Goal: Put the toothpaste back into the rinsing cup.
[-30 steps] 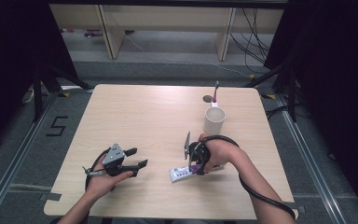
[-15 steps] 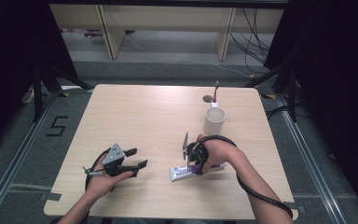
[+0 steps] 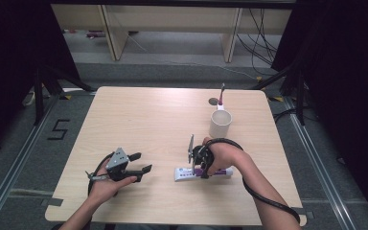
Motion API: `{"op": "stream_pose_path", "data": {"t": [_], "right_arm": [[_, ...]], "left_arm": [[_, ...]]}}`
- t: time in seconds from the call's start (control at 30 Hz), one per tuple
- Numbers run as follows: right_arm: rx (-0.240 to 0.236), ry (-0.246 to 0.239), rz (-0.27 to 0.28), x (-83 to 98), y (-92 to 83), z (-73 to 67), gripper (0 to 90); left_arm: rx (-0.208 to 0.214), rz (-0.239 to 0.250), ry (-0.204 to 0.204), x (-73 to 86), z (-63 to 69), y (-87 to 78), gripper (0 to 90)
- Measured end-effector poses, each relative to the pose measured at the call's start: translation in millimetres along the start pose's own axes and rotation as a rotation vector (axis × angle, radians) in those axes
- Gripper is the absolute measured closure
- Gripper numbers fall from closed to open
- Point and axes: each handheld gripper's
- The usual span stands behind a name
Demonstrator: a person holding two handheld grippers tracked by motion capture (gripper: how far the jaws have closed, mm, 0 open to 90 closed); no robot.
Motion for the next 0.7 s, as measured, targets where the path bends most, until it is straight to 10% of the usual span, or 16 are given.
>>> {"op": "stream_pose_path", "data": {"t": [0.7], "right_arm": [[0.04,0.056,0.049,8.0,-4.0,-3.7,71.1]], "left_arm": [[-0.007,0.004,-0.003,0.3,0.3,-0.4,31.4]]}}
Point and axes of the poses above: each handheld gripper's, and its own axes: y roughly forward along the jaws, x roughly out of its underside, z roughly to its right, and after that the axes turned 9 degrees about x, right-handed
